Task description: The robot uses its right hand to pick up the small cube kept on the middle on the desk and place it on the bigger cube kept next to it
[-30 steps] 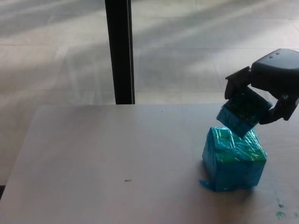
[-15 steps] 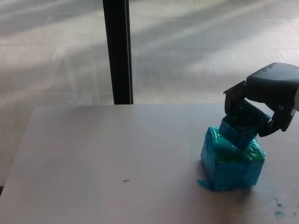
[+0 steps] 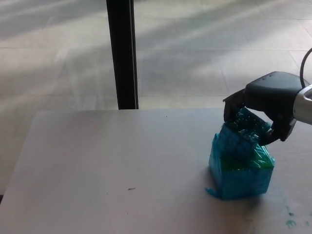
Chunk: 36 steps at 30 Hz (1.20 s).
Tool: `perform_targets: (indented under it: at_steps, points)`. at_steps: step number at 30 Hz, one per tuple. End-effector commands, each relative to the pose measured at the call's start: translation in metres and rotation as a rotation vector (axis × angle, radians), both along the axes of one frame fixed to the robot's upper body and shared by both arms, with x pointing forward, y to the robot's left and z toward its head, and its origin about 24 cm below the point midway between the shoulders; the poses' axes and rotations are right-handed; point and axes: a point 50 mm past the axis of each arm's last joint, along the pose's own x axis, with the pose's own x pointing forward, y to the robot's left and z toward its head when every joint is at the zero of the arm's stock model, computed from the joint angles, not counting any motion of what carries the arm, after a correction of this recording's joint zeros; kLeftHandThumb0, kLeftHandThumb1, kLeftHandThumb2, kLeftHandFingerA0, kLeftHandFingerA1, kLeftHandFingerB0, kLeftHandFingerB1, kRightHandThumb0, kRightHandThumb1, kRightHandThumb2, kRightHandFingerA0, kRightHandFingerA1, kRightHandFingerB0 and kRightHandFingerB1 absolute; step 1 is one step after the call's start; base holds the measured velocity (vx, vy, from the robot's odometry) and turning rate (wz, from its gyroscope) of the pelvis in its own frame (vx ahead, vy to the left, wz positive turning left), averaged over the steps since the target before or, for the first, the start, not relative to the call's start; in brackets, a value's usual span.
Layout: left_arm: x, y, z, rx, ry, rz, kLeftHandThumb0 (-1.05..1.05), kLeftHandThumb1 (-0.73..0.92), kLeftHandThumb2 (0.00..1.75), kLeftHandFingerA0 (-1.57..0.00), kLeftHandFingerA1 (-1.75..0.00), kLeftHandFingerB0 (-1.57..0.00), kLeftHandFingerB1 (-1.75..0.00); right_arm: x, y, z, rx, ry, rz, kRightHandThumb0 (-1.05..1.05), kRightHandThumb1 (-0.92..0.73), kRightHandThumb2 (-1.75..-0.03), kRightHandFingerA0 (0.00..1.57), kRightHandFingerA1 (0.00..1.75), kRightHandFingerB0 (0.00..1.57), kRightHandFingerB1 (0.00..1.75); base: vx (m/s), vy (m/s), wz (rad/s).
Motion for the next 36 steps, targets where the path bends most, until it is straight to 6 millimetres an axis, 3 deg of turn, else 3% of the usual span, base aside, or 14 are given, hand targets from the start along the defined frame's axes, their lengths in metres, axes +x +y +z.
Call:
perform_targets:
  at_steps: [1,5,6,10,13,15,20,21,25,27,28,30,32,36]
  points:
    - [-0.001,0.005,0.004,0.03,0.005,0.001,-0.96,0.69,1.06,-0.21,-0.47,-0.1,-0.38,0.004,-0.013,0.0,-0.168,0.14,-0.163,-0.41,-0.55,-0.59,0.19,0.53,0.09,0.26,0.0,0.0,0.0]
    - [0.0,0.005,0.004,0.035,0.007,-0.003,-0.95,0.69,1.06,-0.22,-0.47,-0.1,-0.39,0.004,-0.018,0.003,-0.174,0.161,-0.202,-0.6,-0.3,-0.66,0.0,0.05,0.0,0.15,0.0,0.0,0.0]
    - [0.001,0.005,0.005,0.039,0.005,-0.011,-0.94,0.85,0.67,-0.29,-0.36,-0.17,-0.28,0.004,-0.018,0.007,-0.218,0.154,-0.205,-0.73,-0.41,-0.7,0.0,0.0,0.05,0.1,0.0,0.0,0.0]
    - [0.001,0.005,0.004,0.022,-0.005,0.0,-0.92,0.84,0.66,-0.27,-0.37,-0.16,-0.28,0.003,-0.015,0.01,-0.251,0.167,-0.216,-0.77,-0.5,-0.77,0.0,0.06,0.0,0.05,0.0,0.0,0.0]
    - [0.001,0.005,0.004,0.028,0.0,0.004,-0.92,0.66,1.05,-0.2,-0.47,-0.09,-0.38,0.002,-0.011,0.014,-0.248,0.169,-0.201,-0.76,-0.3,-0.67,0.0,0.0,0.0,0.06,0.0,0.0,0.0]
    - [0.001,0.005,0.004,0.027,0.0,0.004,-0.94,0.84,0.66,-0.28,-0.37,-0.17,-0.29,0.002,-0.009,0.016,-0.25,0.169,-0.199,-0.78,-0.3,-0.68,0.0,0.0,0.0,0.06,0.0,0.0,0.0]
    - [-0.002,0.005,0.003,0.013,0.0,0.02,-0.94,0.82,0.66,-0.26,-0.37,-0.17,-0.3,0.0,0.0,0.029,-0.245,0.163,-0.179,-0.75,-0.48,-0.85,0.0,0.16,0.0,0.06,0.0,0.0,0.0]
    - [-0.002,0.005,0.002,-0.008,-0.007,0.031,-0.94,0.66,1.04,-0.17,-0.47,-0.05,-0.38,-0.002,0.003,0.037,-0.241,0.153,-0.171,-0.77,-0.5,-0.85,0.0,0.12,0.0,0.01,0.0,0.0,0.0]
    - [-0.005,0.006,0.001,0.047,0.013,0.002,-0.95,0.85,0.67,-0.31,-0.37,-0.19,-0.3,-0.005,0.005,0.061,-0.197,0.12,-0.164,-0.82,-0.51,-0.87,0.0,0.12,0.0,0.0,0.0,0.0,0.0]
    - [-0.006,0.006,0.001,0.058,0.018,0.006,-0.95,0.67,1.05,-0.28,-0.49,-0.12,-0.41,-0.007,0.003,0.075,-0.173,0.087,-0.168,-0.82,-0.51,-0.85,0.0,0.1,0.0,0.0,0.0,0.0,0.0]
    - [-0.007,0.007,0.0,0.054,0.022,0.016,-0.96,0.83,0.66,-0.35,-0.37,-0.22,-0.3,-0.008,0.0,0.08,-0.147,0.085,-0.177,-0.75,-0.36,-0.69,0.0,0.0,0.0,0.0,0.0,0.0,0.0]
    - [-0.008,0.007,0.0,0.049,0.025,0.023,-0.95,0.65,1.04,-0.29,-0.48,-0.14,-0.4,-0.01,-0.012,0.098,-0.098,0.057,-0.2,-0.81,-0.46,-0.55,0.0,0.0,0.0,0.0,0.0,0.0,0.0]
    - [-0.009,0.007,0.0,0.028,0.015,0.031,-0.95,0.82,0.66,-0.32,-0.36,-0.2,-0.29,-0.014,-0.029,0.114,-0.056,0.025,-0.235,-0.83,-0.45,-0.55,0.0,0.0,0.0,0.0,0.0,0.0,0.0]
    - [-0.009,0.007,0.0,0.037,0.02,0.019,-0.96,0.82,0.66,-0.32,-0.36,-0.19,-0.29,-0.02,-0.051,0.126,-0.018,-0.016,-0.274,-0.83,-0.45,-0.55,0.0,0.0,0.0,0.0,0.0,0.0,0.0]
